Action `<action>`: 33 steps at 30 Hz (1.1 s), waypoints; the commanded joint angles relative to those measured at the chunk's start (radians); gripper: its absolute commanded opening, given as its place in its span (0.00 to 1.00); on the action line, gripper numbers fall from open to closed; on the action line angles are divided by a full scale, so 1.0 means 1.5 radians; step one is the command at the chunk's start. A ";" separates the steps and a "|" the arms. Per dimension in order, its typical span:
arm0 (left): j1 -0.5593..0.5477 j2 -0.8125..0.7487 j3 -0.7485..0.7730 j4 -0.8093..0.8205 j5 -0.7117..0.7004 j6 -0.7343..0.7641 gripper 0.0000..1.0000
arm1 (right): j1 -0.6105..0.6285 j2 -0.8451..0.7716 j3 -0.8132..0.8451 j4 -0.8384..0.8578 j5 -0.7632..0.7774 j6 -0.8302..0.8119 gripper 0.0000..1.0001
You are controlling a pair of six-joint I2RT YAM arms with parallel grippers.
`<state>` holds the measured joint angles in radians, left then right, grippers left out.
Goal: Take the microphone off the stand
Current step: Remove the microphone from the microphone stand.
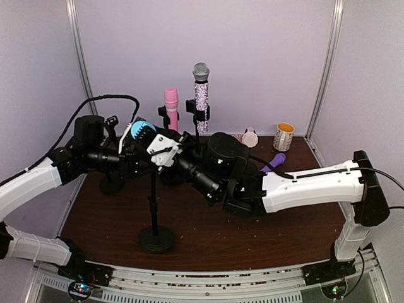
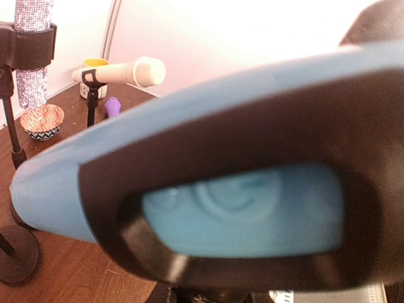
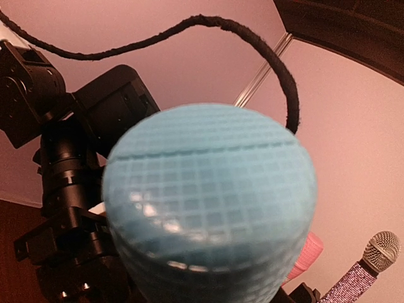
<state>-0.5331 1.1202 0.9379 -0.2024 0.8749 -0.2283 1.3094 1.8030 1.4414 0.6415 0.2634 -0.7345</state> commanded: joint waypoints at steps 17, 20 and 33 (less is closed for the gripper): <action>0.039 0.038 0.005 0.025 -0.064 -0.082 0.00 | 0.086 -0.002 0.094 0.111 -0.062 -0.168 0.01; 0.039 0.040 0.009 0.024 -0.066 -0.074 0.00 | 0.093 -0.001 0.096 0.113 -0.066 -0.180 0.00; 0.042 0.044 0.019 0.021 -0.064 -0.059 0.00 | 0.122 0.002 0.097 0.113 -0.077 -0.229 0.00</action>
<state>-0.5175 1.1400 0.9539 -0.1410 0.9466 -0.2577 1.3708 1.8351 1.5047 0.6334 0.3168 -1.0588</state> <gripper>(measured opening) 0.220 0.350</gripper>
